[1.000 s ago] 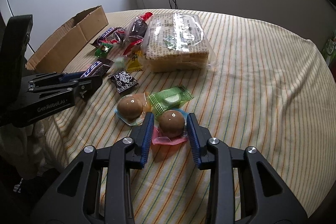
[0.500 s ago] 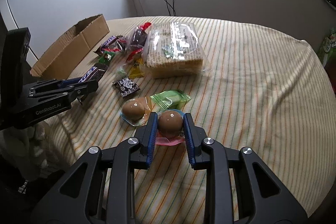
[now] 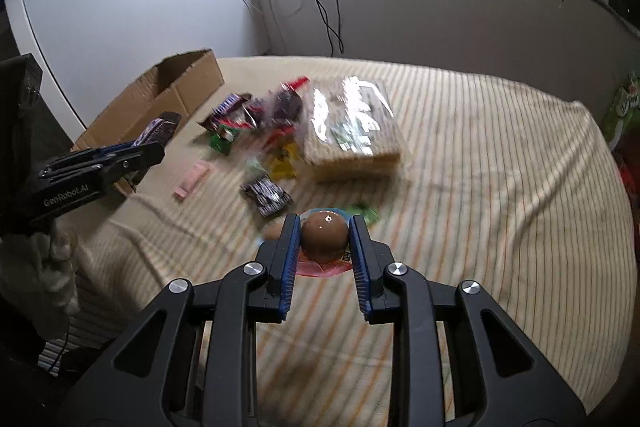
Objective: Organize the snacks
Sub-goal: 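Close the right tool on the chocolate egg while the left tool grips the Snickers bar, then carry both items over the cardboard box and open both tools to drop them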
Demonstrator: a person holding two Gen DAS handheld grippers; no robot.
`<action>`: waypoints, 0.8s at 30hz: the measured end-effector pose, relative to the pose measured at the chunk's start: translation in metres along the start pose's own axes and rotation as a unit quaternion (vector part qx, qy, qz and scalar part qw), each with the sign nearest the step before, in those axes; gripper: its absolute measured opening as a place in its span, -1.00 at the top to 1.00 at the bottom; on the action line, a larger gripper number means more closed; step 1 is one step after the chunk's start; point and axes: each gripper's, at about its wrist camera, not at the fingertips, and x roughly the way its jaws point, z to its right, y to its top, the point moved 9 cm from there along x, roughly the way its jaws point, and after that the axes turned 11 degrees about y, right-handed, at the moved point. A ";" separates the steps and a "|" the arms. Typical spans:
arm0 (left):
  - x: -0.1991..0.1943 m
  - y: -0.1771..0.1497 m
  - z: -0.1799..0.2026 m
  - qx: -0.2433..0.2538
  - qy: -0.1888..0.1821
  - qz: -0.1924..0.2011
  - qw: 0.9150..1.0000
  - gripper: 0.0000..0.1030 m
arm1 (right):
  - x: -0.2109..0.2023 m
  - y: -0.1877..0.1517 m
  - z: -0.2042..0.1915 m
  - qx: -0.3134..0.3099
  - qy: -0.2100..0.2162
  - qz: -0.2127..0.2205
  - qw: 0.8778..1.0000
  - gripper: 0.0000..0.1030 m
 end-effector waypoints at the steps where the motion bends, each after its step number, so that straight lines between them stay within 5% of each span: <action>1: -0.003 0.002 -0.005 -0.002 0.003 0.004 1.000 0.48 | 0.000 0.006 -0.005 -0.006 0.003 0.003 1.000 0.50; 24: 0.000 0.009 -0.169 -0.088 0.111 0.020 0.990 0.48 | 0.103 0.127 -0.153 -0.103 0.105 0.005 0.989 0.50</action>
